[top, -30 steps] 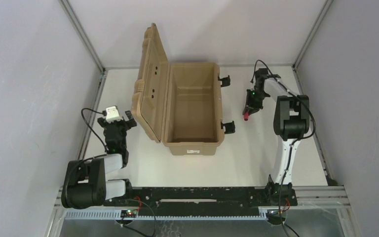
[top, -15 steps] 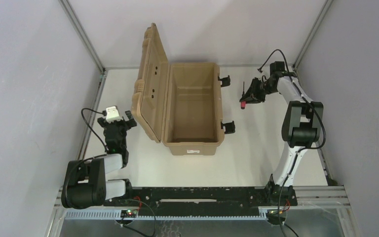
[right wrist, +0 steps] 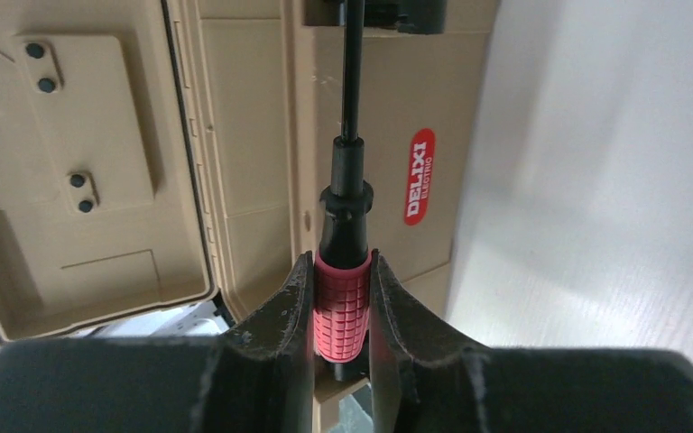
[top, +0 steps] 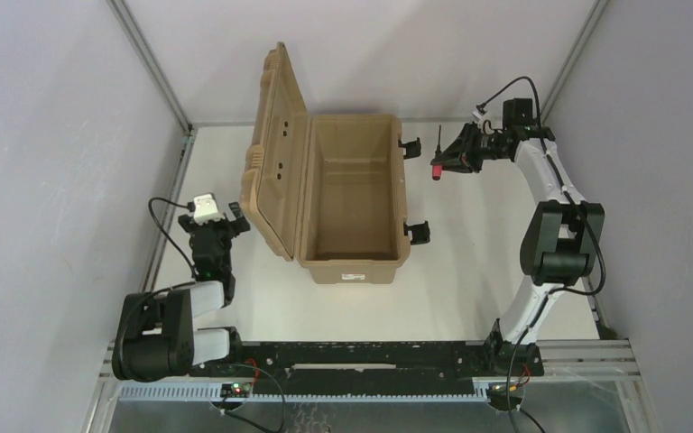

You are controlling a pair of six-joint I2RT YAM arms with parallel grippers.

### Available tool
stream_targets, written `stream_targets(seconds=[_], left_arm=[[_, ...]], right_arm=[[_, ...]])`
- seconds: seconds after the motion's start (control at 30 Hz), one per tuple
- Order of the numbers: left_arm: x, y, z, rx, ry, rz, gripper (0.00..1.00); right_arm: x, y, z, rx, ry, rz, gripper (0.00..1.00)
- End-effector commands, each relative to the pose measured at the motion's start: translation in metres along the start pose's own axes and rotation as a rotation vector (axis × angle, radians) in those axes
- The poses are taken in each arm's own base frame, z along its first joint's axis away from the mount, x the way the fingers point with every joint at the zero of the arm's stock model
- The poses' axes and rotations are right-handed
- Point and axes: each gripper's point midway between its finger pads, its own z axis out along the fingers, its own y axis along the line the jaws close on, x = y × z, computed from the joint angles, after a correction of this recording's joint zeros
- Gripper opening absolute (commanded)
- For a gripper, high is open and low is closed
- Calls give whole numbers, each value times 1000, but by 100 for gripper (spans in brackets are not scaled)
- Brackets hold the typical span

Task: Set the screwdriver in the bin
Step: Place the screwdriver in the bin.

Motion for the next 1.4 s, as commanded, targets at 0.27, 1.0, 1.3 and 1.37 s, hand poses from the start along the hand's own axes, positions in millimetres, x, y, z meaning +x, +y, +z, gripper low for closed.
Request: stream_targets(seconds=[0.27,1.0,1.3,1.37], left_arm=[[-11,0,2,-5,-38,10,100],[-10,0,2,-5,-36,10,100],[-10,0,2,-5,-36,10,100],[-10,0,2,-5,-36,10,100]], right_arm=[[-4,85,-17,34,-82,-48,0],[43,167,77,359,-97,-140,0],[81,124,145,526,-8,-103,0],[88,109,158,571,14,-106,0]])
